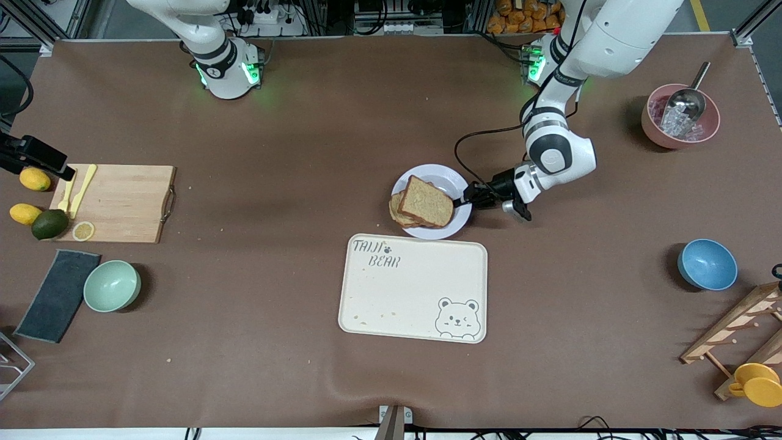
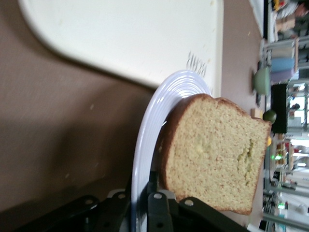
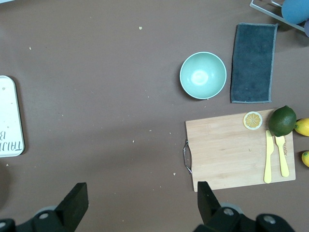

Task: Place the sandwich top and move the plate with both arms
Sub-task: 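Grip the plate rim with the left gripper, then slide the plate with the left gripper onto the bear tray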

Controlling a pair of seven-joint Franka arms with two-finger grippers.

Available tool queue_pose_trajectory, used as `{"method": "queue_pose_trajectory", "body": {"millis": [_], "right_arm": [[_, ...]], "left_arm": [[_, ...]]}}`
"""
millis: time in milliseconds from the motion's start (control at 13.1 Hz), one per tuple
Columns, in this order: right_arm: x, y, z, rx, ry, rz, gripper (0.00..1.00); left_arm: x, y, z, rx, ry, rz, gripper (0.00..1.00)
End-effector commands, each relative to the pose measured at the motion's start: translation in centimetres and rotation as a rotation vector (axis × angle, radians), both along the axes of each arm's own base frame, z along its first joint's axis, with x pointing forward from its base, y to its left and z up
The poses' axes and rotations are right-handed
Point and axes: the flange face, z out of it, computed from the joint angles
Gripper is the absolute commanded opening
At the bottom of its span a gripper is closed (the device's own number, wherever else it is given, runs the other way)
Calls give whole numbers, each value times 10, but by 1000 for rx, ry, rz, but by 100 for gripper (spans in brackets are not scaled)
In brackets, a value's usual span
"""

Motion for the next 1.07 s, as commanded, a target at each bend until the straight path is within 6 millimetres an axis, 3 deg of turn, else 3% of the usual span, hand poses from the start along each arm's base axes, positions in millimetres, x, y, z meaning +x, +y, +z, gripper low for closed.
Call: {"method": "queue_pose_trajectory", "body": {"millis": [0, 307, 536, 843, 996], "right_arm": [[2, -1, 4, -17, 3, 4, 100], [3, -2, 3, -18, 0, 4, 100], [3, -1, 3, -18, 0, 6, 100], [2, -2, 3, -16, 1, 3, 100], [2, -4, 2, -16, 4, 0, 100]], "left_arm": [[19, -7, 29, -53, -56, 74, 0], [73, -32, 56, -169, -77, 212, 0], [122, -52, 55, -177, -87, 307, 0], [154, -76, 37, -142, -93, 362, 0], [149, -83, 28, -118, -83, 355, 0]]}}
